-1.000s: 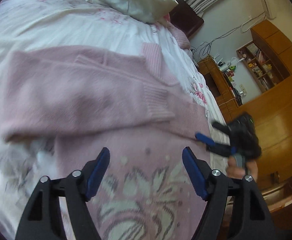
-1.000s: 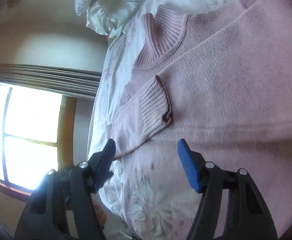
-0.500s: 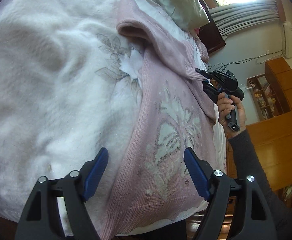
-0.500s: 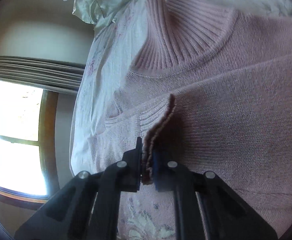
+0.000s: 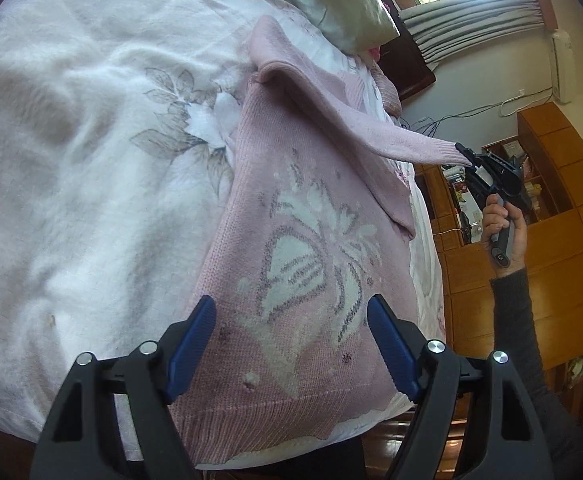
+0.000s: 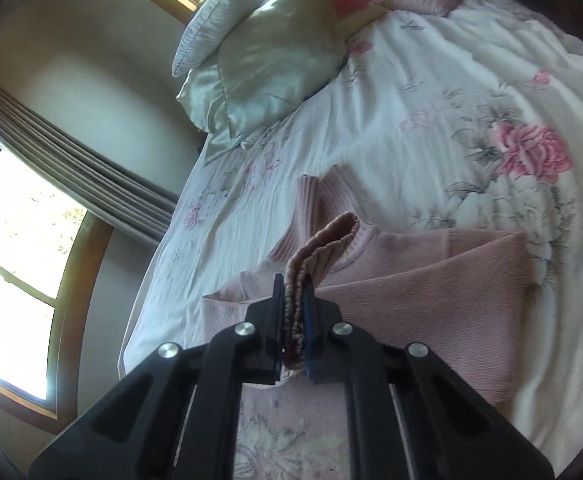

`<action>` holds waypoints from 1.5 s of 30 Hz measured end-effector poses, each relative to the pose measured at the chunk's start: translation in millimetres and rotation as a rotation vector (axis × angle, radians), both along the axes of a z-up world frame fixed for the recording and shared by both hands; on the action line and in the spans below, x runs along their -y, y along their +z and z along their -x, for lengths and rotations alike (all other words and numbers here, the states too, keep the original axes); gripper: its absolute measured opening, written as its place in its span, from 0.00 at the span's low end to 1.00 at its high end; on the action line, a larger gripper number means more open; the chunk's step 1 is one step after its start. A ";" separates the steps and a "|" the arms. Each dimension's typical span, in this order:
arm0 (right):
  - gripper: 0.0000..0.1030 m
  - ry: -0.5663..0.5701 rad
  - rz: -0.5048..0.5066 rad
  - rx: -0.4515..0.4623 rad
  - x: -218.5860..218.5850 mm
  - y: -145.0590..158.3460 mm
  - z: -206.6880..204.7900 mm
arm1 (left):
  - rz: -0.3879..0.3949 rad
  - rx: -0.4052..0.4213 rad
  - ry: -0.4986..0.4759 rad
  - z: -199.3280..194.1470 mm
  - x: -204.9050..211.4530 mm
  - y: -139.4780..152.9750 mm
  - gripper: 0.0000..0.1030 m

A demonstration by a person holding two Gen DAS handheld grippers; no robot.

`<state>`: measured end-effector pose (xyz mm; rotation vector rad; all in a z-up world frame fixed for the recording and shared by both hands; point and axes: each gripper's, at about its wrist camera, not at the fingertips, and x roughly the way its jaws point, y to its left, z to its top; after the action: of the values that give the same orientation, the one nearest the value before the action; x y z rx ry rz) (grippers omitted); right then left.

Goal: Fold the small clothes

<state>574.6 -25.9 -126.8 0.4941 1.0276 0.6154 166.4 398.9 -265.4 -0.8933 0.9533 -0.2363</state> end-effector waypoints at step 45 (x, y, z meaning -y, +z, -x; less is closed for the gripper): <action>0.03 -0.106 0.233 -0.155 76.7 -134.7 6.5 | -0.062 0.029 -0.134 -230.7 -6.5 38.9 0.78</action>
<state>568.0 -102.6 -261.5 0.3917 1.1955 0.3616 397.1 405.4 -226.5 -0.7682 0.9893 -0.3319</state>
